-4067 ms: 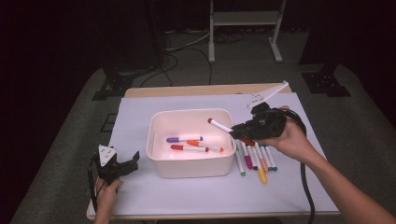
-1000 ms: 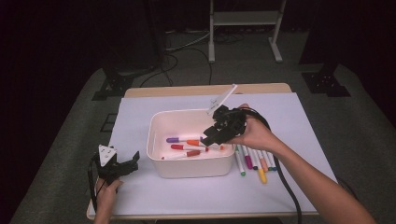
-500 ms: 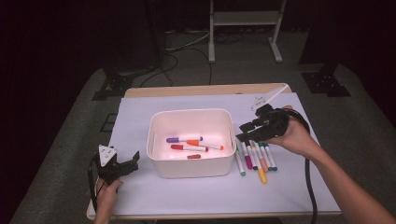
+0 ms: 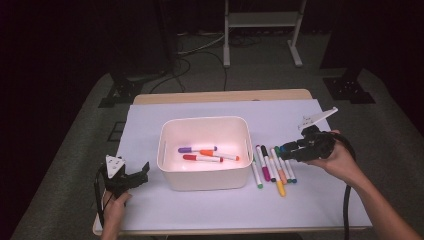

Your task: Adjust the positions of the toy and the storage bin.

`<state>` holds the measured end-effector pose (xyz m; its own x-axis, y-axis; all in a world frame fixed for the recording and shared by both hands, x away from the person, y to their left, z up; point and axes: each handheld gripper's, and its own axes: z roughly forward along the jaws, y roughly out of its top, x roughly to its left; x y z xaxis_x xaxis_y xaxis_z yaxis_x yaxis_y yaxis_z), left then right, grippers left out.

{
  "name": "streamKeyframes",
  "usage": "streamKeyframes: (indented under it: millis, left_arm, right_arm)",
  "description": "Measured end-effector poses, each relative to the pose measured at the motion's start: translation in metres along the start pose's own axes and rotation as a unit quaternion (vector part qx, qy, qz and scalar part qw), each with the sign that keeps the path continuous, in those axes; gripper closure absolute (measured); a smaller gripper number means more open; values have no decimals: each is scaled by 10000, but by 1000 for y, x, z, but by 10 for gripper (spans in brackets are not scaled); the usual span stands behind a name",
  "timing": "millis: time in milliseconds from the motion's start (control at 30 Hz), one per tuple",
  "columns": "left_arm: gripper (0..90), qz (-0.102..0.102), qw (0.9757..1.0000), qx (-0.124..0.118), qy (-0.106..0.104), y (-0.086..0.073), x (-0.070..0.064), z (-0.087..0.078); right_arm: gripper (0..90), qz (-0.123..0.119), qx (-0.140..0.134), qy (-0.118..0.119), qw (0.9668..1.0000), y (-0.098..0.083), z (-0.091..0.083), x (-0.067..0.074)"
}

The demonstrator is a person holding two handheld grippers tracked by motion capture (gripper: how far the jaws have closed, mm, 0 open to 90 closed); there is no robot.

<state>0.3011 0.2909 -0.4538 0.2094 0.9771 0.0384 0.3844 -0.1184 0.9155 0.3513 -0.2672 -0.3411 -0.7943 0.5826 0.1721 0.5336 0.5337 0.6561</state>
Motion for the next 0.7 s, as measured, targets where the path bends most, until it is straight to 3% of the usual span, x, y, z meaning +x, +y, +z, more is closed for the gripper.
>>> streamKeyframes:
  millis: [300, 467, 633, 700]
  left_arm:
    - [0, -8, 10000, -4, -1, 0, 0, 0]
    - [0, -1, 10000, -3, 2, 0, 0, 0]
    - [0, 4, 10000, -6, -5, 0, 0, 0]
    - [0, -2, 10000, -3, -6, 0, 0, 0]
  right_arm:
    - [558, 461, 200, -217, 9985, -36, 20, -27]
    - [559, 573, 302, -338, 9973, -45, 31, -33]
    - [570, 760, 420, -681, 9939, -52, 47, -42]
    - [571, 789, 422, -698, 9935, -53, 49, -43]
